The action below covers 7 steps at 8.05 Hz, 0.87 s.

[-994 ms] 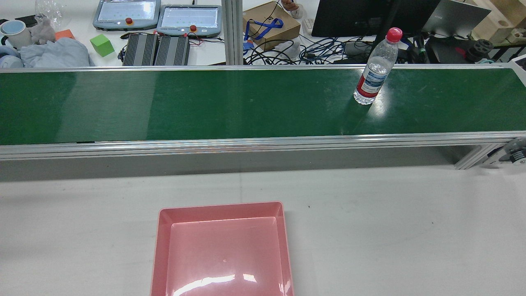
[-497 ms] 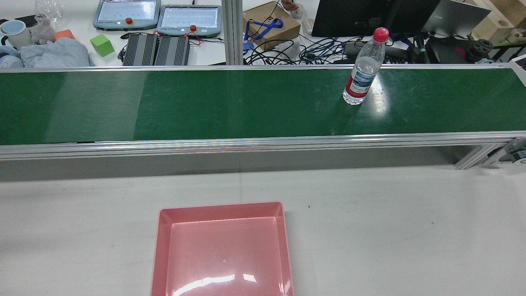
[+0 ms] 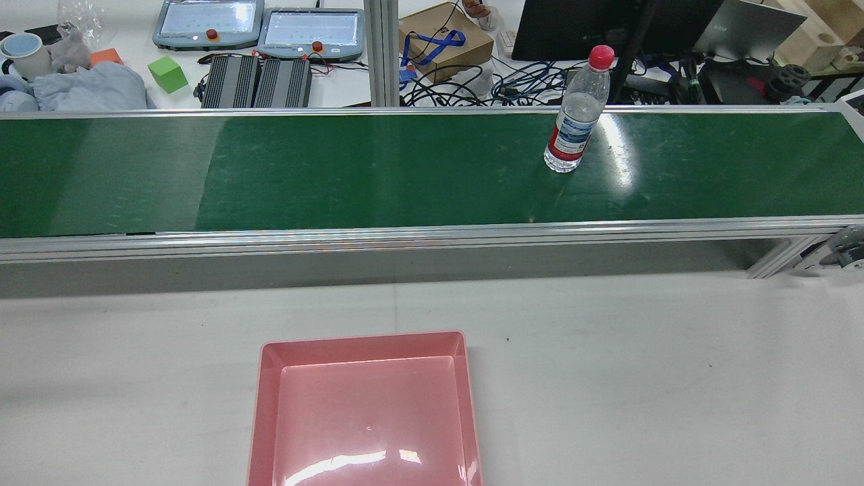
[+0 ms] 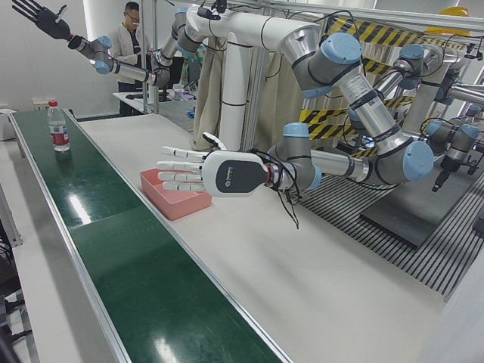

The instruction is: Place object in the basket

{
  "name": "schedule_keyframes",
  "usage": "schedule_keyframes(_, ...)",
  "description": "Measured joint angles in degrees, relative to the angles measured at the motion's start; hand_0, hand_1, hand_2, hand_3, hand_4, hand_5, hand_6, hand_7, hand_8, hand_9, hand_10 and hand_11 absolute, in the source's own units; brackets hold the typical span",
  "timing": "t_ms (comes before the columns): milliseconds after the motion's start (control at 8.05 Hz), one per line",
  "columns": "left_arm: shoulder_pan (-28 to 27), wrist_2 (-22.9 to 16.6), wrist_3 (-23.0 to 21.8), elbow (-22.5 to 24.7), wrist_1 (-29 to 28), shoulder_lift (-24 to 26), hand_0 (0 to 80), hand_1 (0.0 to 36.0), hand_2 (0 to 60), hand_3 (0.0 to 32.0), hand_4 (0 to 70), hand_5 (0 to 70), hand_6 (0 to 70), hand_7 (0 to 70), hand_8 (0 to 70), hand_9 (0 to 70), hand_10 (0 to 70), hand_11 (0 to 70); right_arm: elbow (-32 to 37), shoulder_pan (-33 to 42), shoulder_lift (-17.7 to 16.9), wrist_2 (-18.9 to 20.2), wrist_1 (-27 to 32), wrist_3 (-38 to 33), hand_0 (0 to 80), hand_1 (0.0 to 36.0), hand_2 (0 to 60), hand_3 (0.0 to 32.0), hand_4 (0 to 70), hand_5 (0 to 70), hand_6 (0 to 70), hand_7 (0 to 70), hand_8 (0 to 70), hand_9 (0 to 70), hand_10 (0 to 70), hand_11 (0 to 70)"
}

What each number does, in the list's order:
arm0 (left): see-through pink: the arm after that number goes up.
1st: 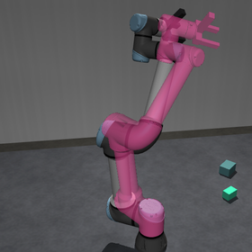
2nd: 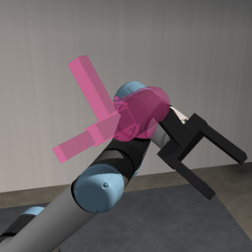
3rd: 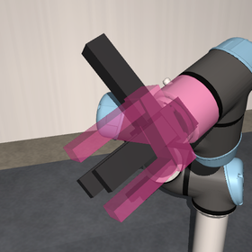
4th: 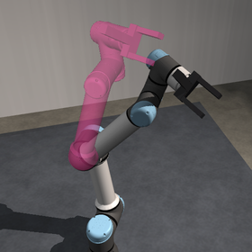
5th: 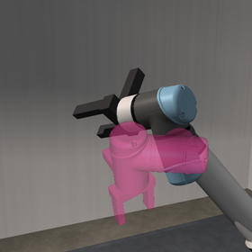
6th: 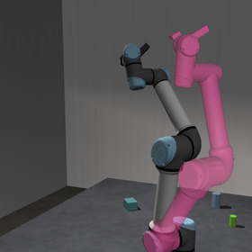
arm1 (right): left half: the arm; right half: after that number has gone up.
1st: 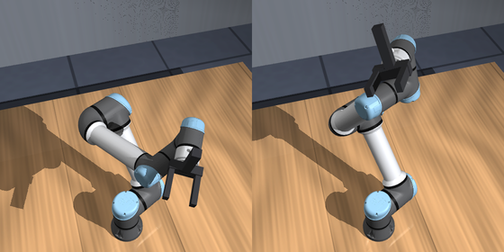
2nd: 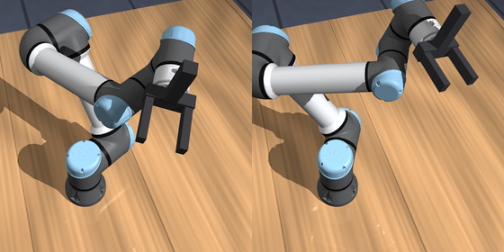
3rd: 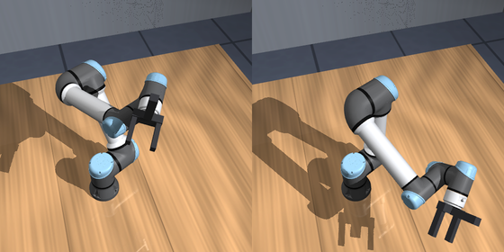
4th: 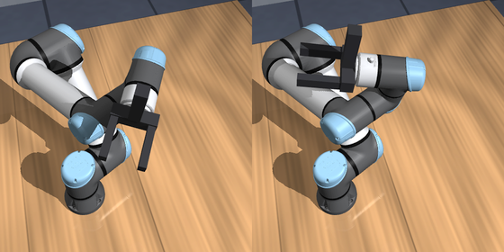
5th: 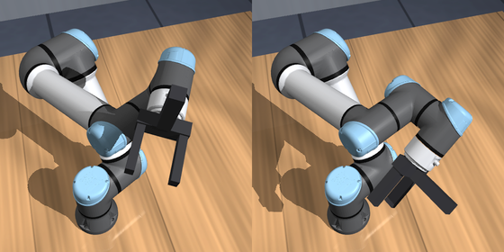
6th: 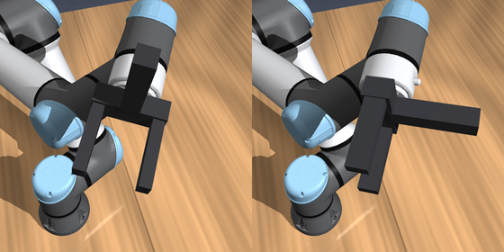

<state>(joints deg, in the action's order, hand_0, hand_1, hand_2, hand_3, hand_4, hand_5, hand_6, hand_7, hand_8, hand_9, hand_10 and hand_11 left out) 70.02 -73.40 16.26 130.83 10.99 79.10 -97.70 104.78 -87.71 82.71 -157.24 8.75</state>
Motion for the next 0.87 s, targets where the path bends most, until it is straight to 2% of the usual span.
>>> schedule_keyframes(124, 0.0, 0.0, -0.1, 0.0, 0.3, 0.5, 40.0, 6.9, 14.6, 0.0, 20.4, 13.0, 1.4, 0.0, 3.2, 7.0, 6.8, 10.5, 0.1, 0.0, 0.0, 0.0, 0.0, -0.1, 0.0, 0.0, 0.0, 0.0, 0.0, 0.0, 0.0, 0.0, 0.0, 0.0, 0.0, 0.0)
schedule_keyframes(248, 0.0, 0.0, 0.0, -0.1, 0.5, 0.7, 39.0, 5.3, 10.1, 0.0, 19.4, 12.3, 1.0, 0.0, 2.6, 6.3, 6.8, 10.4, 0.3, -0.1, 0.0, 0.0, 0.0, 0.0, 0.0, 0.0, 0.0, 0.0, 0.0, 0.0, 0.0, 0.0, 0.0, 0.0, 0.0, 0.0)
schedule_keyframes(373, -0.1, 0.0, 0.1, -0.2, 0.5, 1.0, 39.2, 5.5, 10.1, 0.0, 18.5, 12.1, 0.4, 0.0, 2.0, 5.5, 7.0, 10.7, 0.5, -0.2, 0.1, 0.0, 0.0, 0.0, 0.0, 0.0, 0.0, 0.0, 0.0, 0.0, 0.0, 0.0, 0.0, 0.0, 0.0, 0.0)
schedule_keyframes(497, -0.1, 0.0, 0.3, -1.2, 0.0, 1.3, 39.6, 5.2, 7.0, 0.0, 17.2, 11.6, 0.0, 0.0, 1.2, 4.3, 7.3, 11.1, 0.4, -0.2, 0.1, 0.0, 0.0, -0.1, 0.0, 0.0, 0.0, 0.0, 0.0, 0.0, 0.0, 0.0, 0.0, 0.0, 0.0, 0.0)
schedule_keyframes(745, -0.2, 0.0, 0.6, -5.5, -2.0, 3.6, 43.9, 11.6, 21.4, 0.0, 16.8, 12.6, 0.1, 0.0, 1.2, 4.1, 6.9, 11.1, 0.1, -0.2, 0.0, 0.0, 0.0, -0.2, 0.0, 0.0, 0.0, 0.0, 0.0, 0.0, 0.0, 0.0, 0.0, 0.0, 0.0, 0.0)
schedule_keyframes(870, -0.3, -0.2, 1.6, -7.8, -2.4, 6.0, 49.0, 12.5, 3.5, 0.0, 16.5, 13.6, 0.2, 0.0, 1.8, 4.7, 7.2, 11.8, 0.1, -0.1, 0.0, 0.0, 0.0, -0.2, 0.0, 0.0, 0.0, 0.0, 0.0, 0.0, 0.0, 0.0, 0.0, 0.0, 0.0, 0.0)
